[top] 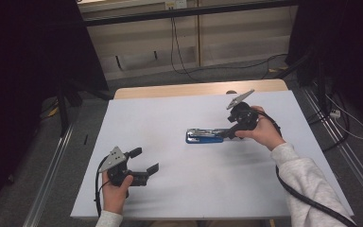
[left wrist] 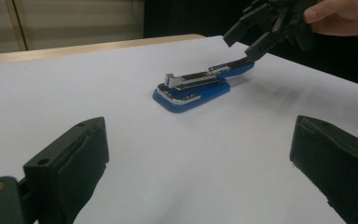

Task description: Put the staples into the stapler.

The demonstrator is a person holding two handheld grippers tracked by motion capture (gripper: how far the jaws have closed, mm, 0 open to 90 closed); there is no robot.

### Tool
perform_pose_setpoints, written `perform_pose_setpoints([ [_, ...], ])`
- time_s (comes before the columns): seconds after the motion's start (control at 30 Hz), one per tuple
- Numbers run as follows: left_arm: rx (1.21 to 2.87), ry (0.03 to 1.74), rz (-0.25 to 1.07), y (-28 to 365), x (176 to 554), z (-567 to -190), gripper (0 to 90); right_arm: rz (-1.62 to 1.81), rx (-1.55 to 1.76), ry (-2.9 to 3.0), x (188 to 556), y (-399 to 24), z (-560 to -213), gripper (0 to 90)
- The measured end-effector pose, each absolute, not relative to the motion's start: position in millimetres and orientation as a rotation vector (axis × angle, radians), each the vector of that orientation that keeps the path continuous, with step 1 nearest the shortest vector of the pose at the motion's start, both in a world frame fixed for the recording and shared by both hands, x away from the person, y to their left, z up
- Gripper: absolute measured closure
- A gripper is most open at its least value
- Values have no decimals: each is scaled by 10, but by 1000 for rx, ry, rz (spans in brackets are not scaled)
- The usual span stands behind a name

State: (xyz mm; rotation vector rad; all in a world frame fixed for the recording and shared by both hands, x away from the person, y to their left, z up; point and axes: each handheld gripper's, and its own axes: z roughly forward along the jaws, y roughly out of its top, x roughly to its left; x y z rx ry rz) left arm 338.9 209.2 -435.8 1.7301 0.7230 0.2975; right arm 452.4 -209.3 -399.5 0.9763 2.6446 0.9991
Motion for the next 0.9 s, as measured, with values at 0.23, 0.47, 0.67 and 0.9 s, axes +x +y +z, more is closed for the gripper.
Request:
perform_pose_setpoints([
  [0.23,1746,724,292,2038,3451,-4357,44,1004,1008,2611,4426,-2235,-4027,137],
  [0.47,1755,733,288,1994,3506,-4341,43,1024,1057,2558,4330,-2335,-4048,105],
  [0.67,1765,729,275,1918,3563,-4343,39,1079,1098,2515,4198,-2423,-4085,100],
  [0.9,1766,723,276,1816,3675,-4324,39,1073,1135,2482,4115,-2538,-4091,88],
])
